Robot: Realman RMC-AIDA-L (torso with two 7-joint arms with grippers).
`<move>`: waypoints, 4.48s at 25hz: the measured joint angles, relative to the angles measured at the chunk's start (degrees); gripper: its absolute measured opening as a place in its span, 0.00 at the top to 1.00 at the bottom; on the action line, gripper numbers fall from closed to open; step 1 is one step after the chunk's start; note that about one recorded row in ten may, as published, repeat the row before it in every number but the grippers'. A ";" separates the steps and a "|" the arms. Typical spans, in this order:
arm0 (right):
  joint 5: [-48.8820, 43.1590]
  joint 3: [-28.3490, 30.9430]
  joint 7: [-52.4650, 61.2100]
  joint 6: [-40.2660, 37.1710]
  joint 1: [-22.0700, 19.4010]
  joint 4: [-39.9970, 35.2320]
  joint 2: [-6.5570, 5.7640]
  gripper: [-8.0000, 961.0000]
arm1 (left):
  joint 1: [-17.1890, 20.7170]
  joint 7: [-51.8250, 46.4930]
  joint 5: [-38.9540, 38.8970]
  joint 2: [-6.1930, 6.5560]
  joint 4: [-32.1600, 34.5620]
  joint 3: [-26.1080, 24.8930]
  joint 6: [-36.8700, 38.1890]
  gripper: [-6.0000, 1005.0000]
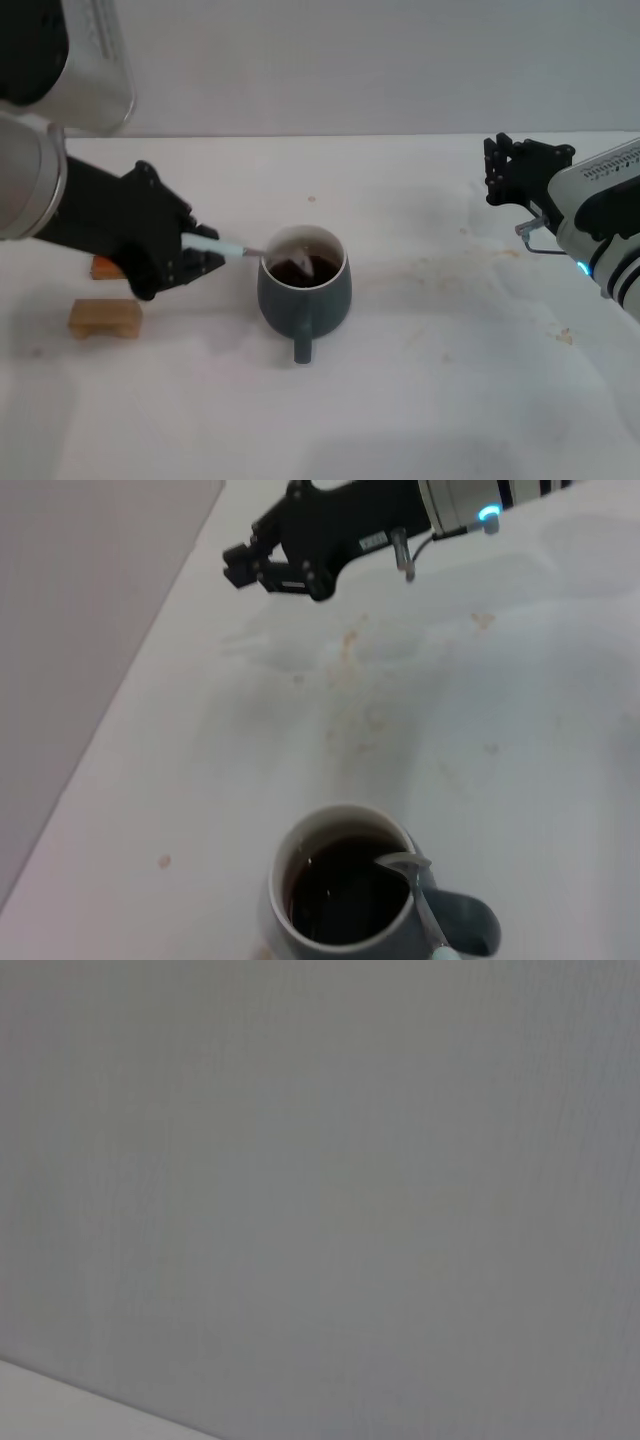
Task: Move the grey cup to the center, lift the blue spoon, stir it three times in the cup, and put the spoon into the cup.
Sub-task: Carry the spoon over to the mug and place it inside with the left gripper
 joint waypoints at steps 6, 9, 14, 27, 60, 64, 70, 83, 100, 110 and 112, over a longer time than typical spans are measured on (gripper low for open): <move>0.01 1.46 -0.01 -0.66 -1.71 0.01 -0.19 0.87 | -3.35 -1.86 0.82 0.02 0.07 0.23 0.14 0.82; 0.04 5.79 -3.68 -0.78 -3.45 0.86 -0.32 0.87 | -4.19 -1.92 1.12 -0.05 0.97 0.55 0.38 0.82; 0.21 15.99 -13.79 -0.37 -9.75 7.87 -0.23 0.87 | -5.19 -2.03 1.17 -0.09 2.44 0.73 0.88 0.82; 0.20 21.75 -20.63 -0.54 -32.26 30.88 0.27 0.87 | -8.97 -0.56 3.31 0.25 13.15 2.63 7.42 0.82; -0.10 13.11 -20.74 -1.57 -41.90 41.44 0.38 0.88 | -7.02 9.70 0.09 0.15 21.54 1.84 9.40 0.82; -0.13 12.88 -20.74 -1.59 -42.21 41.58 0.36 0.87 | -8.00 9.77 0.03 0.05 22.40 2.76 9.59 0.82; -0.14 12.85 -20.74 -2.17 -42.53 41.77 0.34 0.87 | -8.72 9.71 -1.31 -0.09 23.00 6.01 11.01 0.82; -0.14 13.30 -20.74 -2.19 -42.39 41.85 0.19 0.88 | -13.14 9.74 -3.69 -0.08 29.06 8.19 15.62 0.82; -0.72 14.07 -20.74 -2.13 -42.46 42.31 0.08 0.88 | -18.32 14.05 -2.45 0.45 40.23 2.76 21.68 0.82; -0.84 14.26 -20.77 -1.09 -41.59 43.09 0.08 0.88 | -13.54 13.38 -0.73 0.50 36.07 1.27 18.05 0.82; -0.87 14.26 -20.78 -0.70 -41.13 43.10 0.04 0.88 | -12.33 12.66 -0.74 0.41 34.14 1.51 17.43 0.82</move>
